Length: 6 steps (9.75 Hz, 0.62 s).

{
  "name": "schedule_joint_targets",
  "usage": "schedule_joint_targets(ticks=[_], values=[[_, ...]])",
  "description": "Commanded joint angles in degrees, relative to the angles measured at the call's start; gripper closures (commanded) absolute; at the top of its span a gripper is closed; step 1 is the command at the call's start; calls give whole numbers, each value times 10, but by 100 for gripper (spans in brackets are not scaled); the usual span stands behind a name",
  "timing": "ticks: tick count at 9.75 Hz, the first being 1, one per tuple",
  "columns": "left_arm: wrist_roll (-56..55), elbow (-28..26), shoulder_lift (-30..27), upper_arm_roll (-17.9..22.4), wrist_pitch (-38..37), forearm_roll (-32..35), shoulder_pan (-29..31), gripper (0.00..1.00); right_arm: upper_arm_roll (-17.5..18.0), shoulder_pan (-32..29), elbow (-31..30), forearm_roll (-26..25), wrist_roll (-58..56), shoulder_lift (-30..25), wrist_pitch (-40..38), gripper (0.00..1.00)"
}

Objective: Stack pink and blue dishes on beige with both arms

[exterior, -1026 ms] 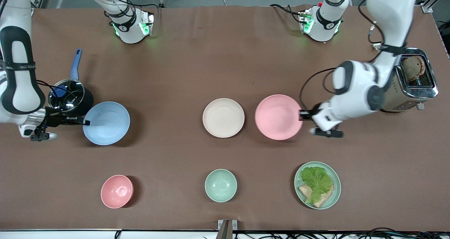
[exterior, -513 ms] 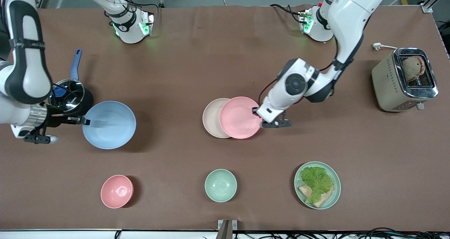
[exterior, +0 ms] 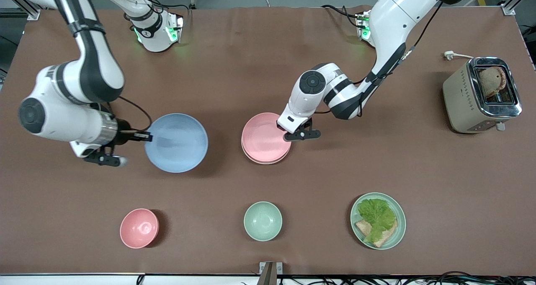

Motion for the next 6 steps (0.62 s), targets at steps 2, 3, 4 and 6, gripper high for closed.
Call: schedule_joint_targets(ticks=[2, 3, 4, 6], values=[[-8, 18, -18, 3, -29, 15, 12, 0, 76, 4, -16, -10, 85, -5, 52, 99], [-5, 9, -59, 4, -72, 16, 31, 0, 99, 9, -17, -9, 110, 6, 69, 99], [14, 5, -97, 5, -130, 17, 54, 0, 127, 17, -18, -10, 158, 18, 95, 99], [117, 4, -154, 38, -175, 7, 80, 0, 153, 47, -33, -10, 225, 47, 166, 99]])
